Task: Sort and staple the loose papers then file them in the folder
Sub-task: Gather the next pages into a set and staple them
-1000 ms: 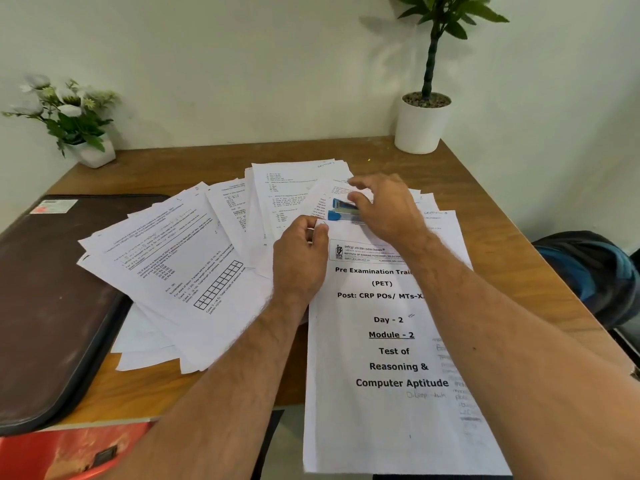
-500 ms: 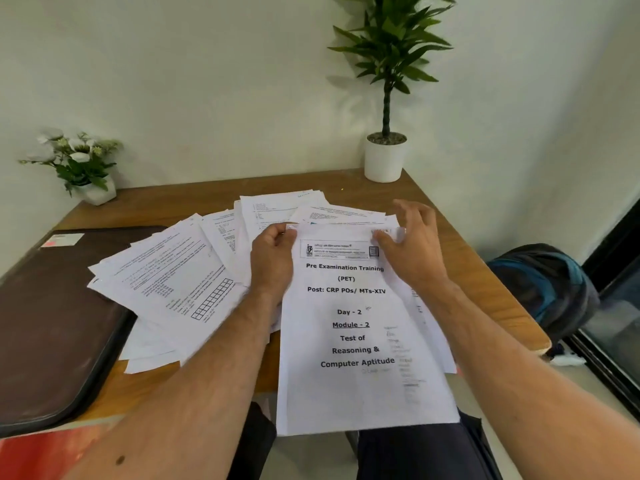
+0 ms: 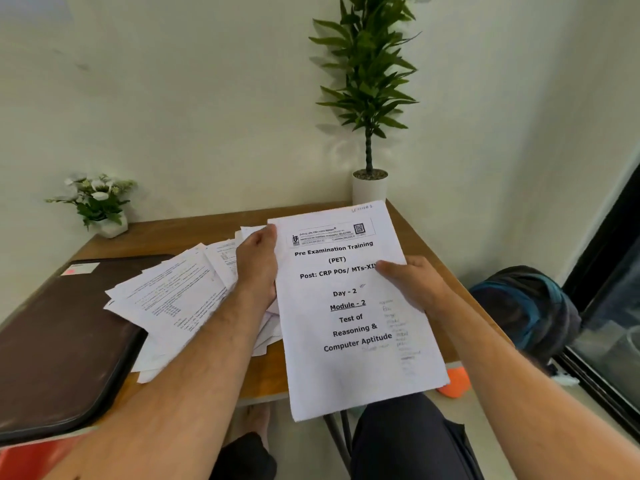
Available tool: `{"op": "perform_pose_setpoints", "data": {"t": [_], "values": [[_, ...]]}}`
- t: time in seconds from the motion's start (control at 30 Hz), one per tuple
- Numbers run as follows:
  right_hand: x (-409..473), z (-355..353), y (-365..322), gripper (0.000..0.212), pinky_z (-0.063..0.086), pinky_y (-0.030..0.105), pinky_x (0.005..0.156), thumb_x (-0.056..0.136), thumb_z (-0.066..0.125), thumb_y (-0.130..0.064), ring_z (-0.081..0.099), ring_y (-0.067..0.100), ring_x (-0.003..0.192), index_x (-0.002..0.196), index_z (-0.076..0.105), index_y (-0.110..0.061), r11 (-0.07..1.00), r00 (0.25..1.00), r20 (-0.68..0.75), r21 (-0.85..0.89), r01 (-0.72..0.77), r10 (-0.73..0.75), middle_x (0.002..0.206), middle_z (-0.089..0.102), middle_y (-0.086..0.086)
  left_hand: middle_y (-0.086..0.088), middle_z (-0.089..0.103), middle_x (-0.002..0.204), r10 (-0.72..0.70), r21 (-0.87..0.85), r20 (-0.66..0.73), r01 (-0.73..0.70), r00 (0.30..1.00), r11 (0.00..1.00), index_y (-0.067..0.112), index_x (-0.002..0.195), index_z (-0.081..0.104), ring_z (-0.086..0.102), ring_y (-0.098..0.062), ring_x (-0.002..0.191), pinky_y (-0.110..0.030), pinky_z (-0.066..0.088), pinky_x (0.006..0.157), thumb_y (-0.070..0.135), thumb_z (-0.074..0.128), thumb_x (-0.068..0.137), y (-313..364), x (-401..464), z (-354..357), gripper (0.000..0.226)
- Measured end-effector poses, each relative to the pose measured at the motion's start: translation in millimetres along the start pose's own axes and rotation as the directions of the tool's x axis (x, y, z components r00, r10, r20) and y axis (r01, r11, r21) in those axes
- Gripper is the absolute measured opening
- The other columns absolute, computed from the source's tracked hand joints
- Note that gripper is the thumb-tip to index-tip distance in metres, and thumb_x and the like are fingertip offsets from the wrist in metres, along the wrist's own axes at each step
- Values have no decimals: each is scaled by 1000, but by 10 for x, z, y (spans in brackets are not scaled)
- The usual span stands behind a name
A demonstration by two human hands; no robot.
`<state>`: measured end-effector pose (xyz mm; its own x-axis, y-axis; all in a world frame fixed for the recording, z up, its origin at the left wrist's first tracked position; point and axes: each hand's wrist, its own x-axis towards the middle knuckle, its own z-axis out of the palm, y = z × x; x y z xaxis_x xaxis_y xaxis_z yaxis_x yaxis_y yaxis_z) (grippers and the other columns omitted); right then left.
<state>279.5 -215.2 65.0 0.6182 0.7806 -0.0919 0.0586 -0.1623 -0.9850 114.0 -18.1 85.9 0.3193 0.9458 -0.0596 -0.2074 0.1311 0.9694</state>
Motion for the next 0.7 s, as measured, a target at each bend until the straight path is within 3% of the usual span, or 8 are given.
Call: {"op": "perform_pose_setpoints", "data": {"t": [0.1,0.17,0.27,0.37,0.43,0.5,0.57,0.7], "values": [[-101,-129,-82,12,58,30,64,96,66,-21,76,21,75,98,74,-12,1000,998,-56,-28,-2,1,85,78,1,-2,79,99,-172,-9,236,179,956,984,17,108,73,76,-23,93,-41,60,82,43,53,104,-1,-202,41,33],[-127,-250,-81,11,58,32,67,94,68,-21,76,22,74,96,74,-12,999,994,-106,-25,-21,19,83,78,2,-5,77,110,-209,91,351,189,913,978,16,122,69,75,-26,101,-47,58,91,37,53,105,-120,-333,79,32],[-160,-449,-54,11,60,38,78,92,71,-23,76,24,77,97,76,-15,994,982,-188,-97,-43,24,85,78,2,-5,76,113,-243,166,407,191,880,968,16,127,65,74,-26,101,-41,61,82,18,54,105,-294,-519,164,25],[-191,-681,-35,10,54,24,64,89,73,-31,74,12,68,94,75,-23,951,968,-250,-300,-67,-11,79,77,-7,-5,77,111,-277,198,431,210,859,958,17,124,66,75,-22,93,-34,60,68,15,55,105,-405,-633,313,23],[-177,-833,-6,13,47,22,58,86,77,-32,72,10,68,95,74,-24,906,956,-289,-413,-86,-41,80,76,-8,-3,78,105,-282,225,445,199,850,954,22,114,68,75,-18,86,-30,59,63,19,51,107,-445,-702,437,18],[-159,-950,28,17,45,23,57,83,80,-31,69,12,71,94,74,-20,885,947,-317,-456,-98,-59,84,76,-4,-2,79,101,-276,257,445,174,852,951,21,109,68,75,-20,90,-34,62,72,25,45,109,-527,-724,558,23],[-129,-1021,81,17,42,21,53,83,80,-32,65,7,69,92,71,-21,863,944,-325,-493,-112,-63,84,74,-5,-3,79,100,-244,296,411,124,878,947,18,107,71,74,-24,95,-37,61,84,27,44,109,-605,-708,650,28],[-16,-1103,169,22,38,18,51,81,82,-34,61,5,69,90,66,-21,823,940,-333,-552,-131,-74,81,69,-6,2,77,90,-113,512,358,-93,927,854,16,97,75,72,-17,85,-24,56,68,28,50,106,-762,-578,717,29]]}}
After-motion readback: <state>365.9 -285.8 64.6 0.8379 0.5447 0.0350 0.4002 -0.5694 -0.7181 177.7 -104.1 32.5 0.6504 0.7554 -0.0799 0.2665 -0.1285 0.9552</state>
